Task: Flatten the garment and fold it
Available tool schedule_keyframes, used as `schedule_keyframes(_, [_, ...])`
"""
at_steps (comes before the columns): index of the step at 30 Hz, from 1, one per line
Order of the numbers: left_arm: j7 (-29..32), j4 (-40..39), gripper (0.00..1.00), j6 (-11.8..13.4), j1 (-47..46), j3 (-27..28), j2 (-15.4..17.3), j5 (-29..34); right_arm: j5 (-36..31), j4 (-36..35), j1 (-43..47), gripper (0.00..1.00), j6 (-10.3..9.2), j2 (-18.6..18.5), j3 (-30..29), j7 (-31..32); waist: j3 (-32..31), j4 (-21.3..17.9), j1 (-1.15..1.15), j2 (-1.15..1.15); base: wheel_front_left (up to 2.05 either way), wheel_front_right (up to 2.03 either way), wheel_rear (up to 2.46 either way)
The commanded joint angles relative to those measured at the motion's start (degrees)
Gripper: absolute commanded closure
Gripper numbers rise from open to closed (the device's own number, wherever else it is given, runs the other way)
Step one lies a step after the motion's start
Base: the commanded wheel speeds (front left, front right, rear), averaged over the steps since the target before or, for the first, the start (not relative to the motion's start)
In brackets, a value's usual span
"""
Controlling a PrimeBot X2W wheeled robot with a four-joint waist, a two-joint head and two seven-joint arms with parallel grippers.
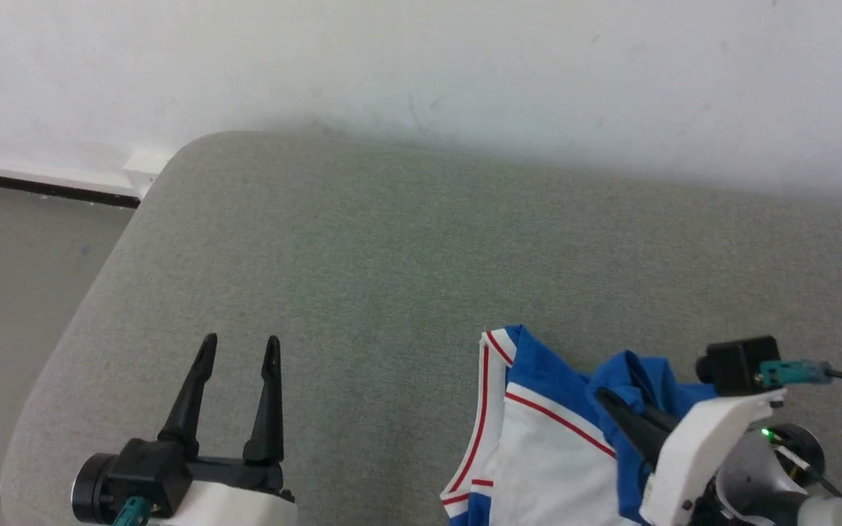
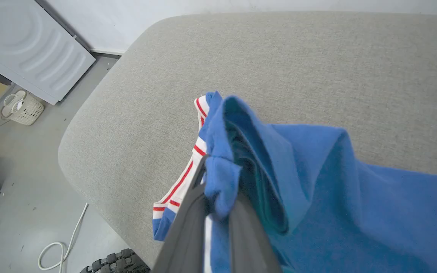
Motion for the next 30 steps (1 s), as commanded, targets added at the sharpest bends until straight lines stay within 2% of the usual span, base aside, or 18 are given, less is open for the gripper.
schedule_keyframes(1, [-0.3,0.3,0.00,-0.3,0.2,0.0,-0.2,-0.2,0.6,0.5,-2.0,1.00,-0.04,0.4,1.3,-0.4,0.1,2.0,0.00,0.00,0.00,0.00,0.00])
schedule_keyframes(5, [-0.3,0.7,0.00,-0.7,-0.4,-0.3,-0.2,-0.2,-1.8,4.9,-4.9,1.00,-0.04,0.8,5.3,-1.7,0.5,4.4,0.00,0.00,0.00,0.00,0.00])
schedule_keyframes(11, [-0.3,1.3,0.00,-1.1,-1.0,-0.2,-0.2,-0.2,-5.7,15.3,-7.3,1.00,-0.04,0.9,8.7,-5.1,1.0,7.3,0.00,0.00,0.00,0.00,0.00])
schedule_keyframes(12, [-0.3,1.4,0.00,-1.1,-1.1,-0.2,-0.2,-0.3,-6.2,16.9,-7.8,0.61,-0.04,0.9,9.3,-5.9,1.1,7.6,0.00,0.00,0.00,0.00,0.00])
schedule_keyframes(13, [-0.3,1.4,0.00,-1.1,-1.1,-0.1,-0.2,-0.3,-6.5,18.2,-8.3,0.08,-0.04,0.9,10.0,-6.7,1.3,7.8,0.00,0.00,0.00,0.00,0.00])
schedule_keyframes(14, [-0.3,1.5,0.00,-1.1,-1.2,0.0,-0.2,-0.4,-6.5,19.4,-8.8,0.00,-0.04,1.0,10.7,-7.6,1.5,8.1,0.00,0.00,0.00,0.00,0.00])
schedule_keyframes(22, [-0.3,2.0,0.00,-0.7,-1.5,0.2,-0.2,-0.9,-4.6,24.3,-13.8,0.00,-0.04,0.9,20.6,-12.3,2.0,8.1,0.00,0.00,0.00,0.00,0.00])
schedule_keyframes(27, [-0.3,2.4,0.00,-0.6,-1.6,0.4,-0.2,-0.9,-2.6,24.5,-16.4,0.00,-0.04,-0.7,26.5,-15.0,1.2,6.5,0.00,0.00,0.00,0.00,0.00])
schedule_keyframes(30, [-0.3,2.4,0.00,-0.7,-1.7,0.7,-0.2,-0.9,-1.8,23.0,-18.5,0.00,-0.04,-2.7,27.6,-18.1,0.6,5.1,0.00,0.00,0.00,0.00,0.00])
